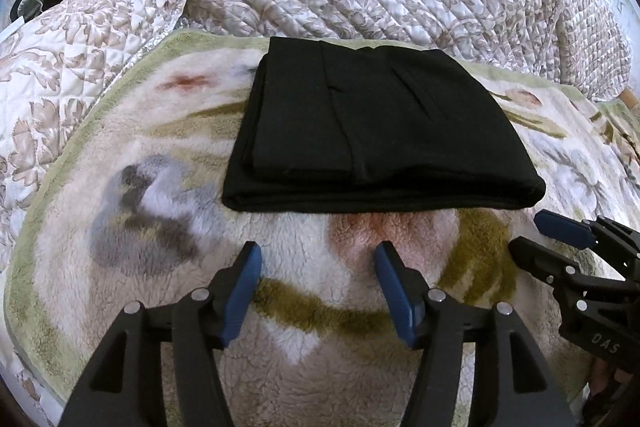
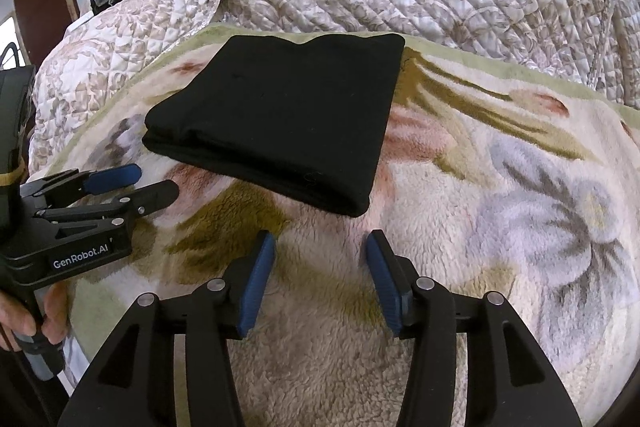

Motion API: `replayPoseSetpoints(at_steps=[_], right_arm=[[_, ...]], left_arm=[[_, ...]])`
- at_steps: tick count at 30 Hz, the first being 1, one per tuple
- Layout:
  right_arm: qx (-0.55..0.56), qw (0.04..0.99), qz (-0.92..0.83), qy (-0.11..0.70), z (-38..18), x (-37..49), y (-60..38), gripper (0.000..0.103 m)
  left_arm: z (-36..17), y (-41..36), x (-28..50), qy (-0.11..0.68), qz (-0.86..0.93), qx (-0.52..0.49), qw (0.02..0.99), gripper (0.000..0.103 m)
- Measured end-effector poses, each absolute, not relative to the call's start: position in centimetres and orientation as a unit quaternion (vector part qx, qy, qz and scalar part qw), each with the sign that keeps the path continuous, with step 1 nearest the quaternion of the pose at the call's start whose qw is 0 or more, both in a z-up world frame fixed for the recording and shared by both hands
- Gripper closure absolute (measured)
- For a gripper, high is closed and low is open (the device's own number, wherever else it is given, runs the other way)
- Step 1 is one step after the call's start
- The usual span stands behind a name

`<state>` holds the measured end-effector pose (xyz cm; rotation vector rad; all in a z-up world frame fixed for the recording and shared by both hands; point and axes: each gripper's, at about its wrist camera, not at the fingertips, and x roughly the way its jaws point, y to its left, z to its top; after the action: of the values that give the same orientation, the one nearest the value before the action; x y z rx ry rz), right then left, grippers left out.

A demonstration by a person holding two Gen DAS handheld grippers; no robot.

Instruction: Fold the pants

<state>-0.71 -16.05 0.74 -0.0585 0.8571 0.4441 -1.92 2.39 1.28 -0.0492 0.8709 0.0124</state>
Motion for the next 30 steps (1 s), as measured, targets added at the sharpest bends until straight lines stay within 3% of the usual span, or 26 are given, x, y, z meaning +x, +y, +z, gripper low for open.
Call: replayPoseSetpoints(at_steps=[30], right_arm=[[-0.024, 0.886, 0.216, 0.409, 0.68, -0.77, -16.17, 0.053]], left_arm=[[1.27, 2.37, -1.85, 0.422, 0.005, -0.021, 0.906, 0.038]])
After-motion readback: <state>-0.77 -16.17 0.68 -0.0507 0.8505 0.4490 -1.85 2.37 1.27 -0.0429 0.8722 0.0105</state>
